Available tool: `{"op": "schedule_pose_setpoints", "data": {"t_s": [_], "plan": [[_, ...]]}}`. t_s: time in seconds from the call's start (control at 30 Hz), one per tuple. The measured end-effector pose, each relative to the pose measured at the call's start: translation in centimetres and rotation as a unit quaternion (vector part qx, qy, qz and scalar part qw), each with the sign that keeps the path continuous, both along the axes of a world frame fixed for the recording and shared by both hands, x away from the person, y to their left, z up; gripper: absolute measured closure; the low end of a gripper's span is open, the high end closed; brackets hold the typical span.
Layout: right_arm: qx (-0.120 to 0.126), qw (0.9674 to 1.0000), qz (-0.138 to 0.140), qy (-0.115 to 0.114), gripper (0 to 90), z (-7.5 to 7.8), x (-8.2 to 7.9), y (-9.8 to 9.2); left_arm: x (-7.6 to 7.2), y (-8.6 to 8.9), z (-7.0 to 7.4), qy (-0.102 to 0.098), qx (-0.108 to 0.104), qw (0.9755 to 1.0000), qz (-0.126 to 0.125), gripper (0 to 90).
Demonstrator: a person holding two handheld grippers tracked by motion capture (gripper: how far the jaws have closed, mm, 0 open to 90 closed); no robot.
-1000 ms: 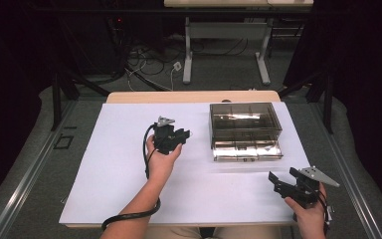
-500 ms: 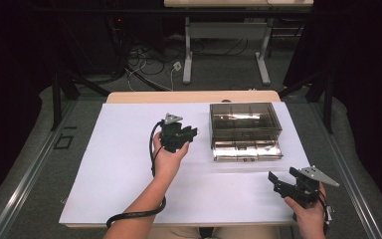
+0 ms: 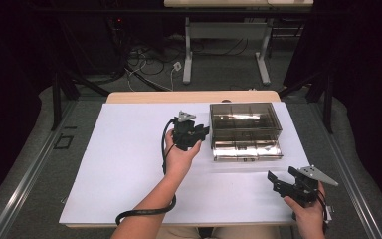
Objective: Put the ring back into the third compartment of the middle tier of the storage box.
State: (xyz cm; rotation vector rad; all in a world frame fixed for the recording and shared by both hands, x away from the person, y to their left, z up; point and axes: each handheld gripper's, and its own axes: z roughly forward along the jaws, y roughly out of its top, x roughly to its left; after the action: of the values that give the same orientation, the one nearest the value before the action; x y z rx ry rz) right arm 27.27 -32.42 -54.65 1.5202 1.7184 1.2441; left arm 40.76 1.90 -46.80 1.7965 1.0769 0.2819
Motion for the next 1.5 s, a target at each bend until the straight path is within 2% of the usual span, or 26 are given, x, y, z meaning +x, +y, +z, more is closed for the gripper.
{"op": "schedule_pose_setpoints", "data": {"t_s": [0.4, 0.53, 0.63, 0.73, 0.9, 1.07, 1.13, 1.17, 1.23, 1.47, 1.5], "plan": [[0.001, 1.0000, 0.000, 0.003, 14.0, 0.0, 0.0, 0.0, 0.2, -2.4, 0.4, -0.003, 0.004, 0.9998, -0.019, 71.5], [0.004, 0.9999, -0.002, -0.009, 13.9, -0.1, 0.1, 0.0, 0.2, -3.2, 0.5, 0.000, 0.004, 0.9996, -0.028, 71.5], [0.003, 1.0000, 0.000, -0.005, 14.0, -0.1, 0.1, -0.1, 0.2, -3.8, 0.6, -0.003, 0.003, 0.9995, -0.033, 71.5], [0.005, 0.9999, -0.003, -0.012, 14.0, -0.1, 0.1, 0.0, 0.1, -4.3, 0.6, -0.002, 0.004, 0.9994, -0.036, 71.5], [0.005, 1.0000, 0.002, -0.005, 14.0, 0.0, 0.0, -0.1, 0.1, -5.3, 0.7, -0.005, 0.008, 0.9989, -0.046, 71.5], [0.005, 0.9999, 0.000, -0.009, 13.9, 0.0, 0.1, -0.1, 0.1, -6.3, 0.7, -0.005, 0.006, 0.9986, -0.052, 71.5], [0.004, 1.0000, 0.003, -0.001, 13.9, 0.1, 0.0, -0.2, 0.1, -6.6, 0.6, -0.006, 0.005, 0.9986, -0.053, 71.5], [0.008, 0.9999, -0.001, -0.011, 13.9, 0.0, 0.1, -0.1, 0.1, -6.7, 0.6, -0.007, 0.006, 0.9985, -0.054, 71.6], [0.006, 1.0000, 0.000, -0.001, 13.9, 0.1, 0.0, -0.2, 0.1, -7.1, 0.5, -0.006, 0.004, 0.9985, -0.055, 71.6], [0.004, 1.0000, 0.000, -0.001, 14.0, 0.1, 0.0, -0.2, -0.1, -8.1, 0.4, -0.005, 0.003, 0.9982, -0.059, 71.6], [0.008, 0.9999, -0.002, -0.012, 14.0, 0.0, 0.1, -0.2, -0.1, -8.3, 0.4, -0.008, 0.004, 0.9981, -0.061, 71.6]]}}
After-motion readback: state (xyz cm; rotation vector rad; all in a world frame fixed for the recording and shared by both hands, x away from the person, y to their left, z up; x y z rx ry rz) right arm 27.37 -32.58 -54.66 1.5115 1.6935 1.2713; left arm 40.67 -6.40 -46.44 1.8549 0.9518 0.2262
